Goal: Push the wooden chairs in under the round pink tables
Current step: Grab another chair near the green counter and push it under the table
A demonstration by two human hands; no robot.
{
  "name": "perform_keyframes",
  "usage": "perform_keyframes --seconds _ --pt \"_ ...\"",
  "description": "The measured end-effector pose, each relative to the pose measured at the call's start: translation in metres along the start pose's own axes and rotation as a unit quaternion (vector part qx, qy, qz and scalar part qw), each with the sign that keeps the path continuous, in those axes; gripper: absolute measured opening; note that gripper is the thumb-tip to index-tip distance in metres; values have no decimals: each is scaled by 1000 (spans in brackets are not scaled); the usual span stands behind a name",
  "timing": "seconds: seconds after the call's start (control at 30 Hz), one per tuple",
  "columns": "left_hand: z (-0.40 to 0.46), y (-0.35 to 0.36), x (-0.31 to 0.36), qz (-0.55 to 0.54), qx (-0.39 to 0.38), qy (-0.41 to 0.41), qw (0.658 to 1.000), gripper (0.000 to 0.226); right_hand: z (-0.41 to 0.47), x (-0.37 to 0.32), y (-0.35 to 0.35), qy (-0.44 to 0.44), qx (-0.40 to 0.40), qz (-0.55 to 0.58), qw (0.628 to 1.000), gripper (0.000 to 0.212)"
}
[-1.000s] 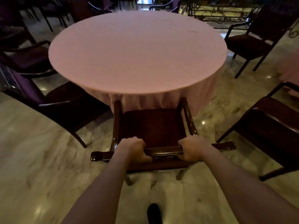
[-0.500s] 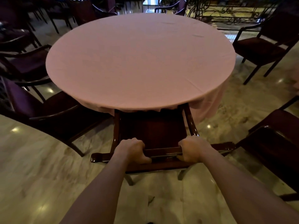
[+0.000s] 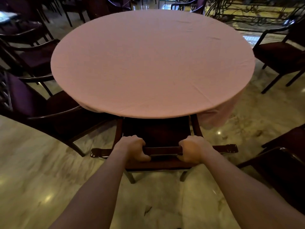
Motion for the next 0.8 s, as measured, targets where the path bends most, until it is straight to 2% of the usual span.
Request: perform_keyframes --seconds 0.53,0.8 --pt "39 -4 -14 22 16 17 999 32 37 12 -5 -9 12 -1 1000 23" --pt "42 -3 -13 79 -4 10 997 49 29 5 -7 3 39 -36 999 33"
Point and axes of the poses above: each hand's wrist, its own z-axis towards the middle knuckle, its own y-axis out of the palm, x = y × z, the point moved 1 cm from there along z, towards the middle knuckle, and after that the axes turned 15 degrees about x, right-handed, at the moved point
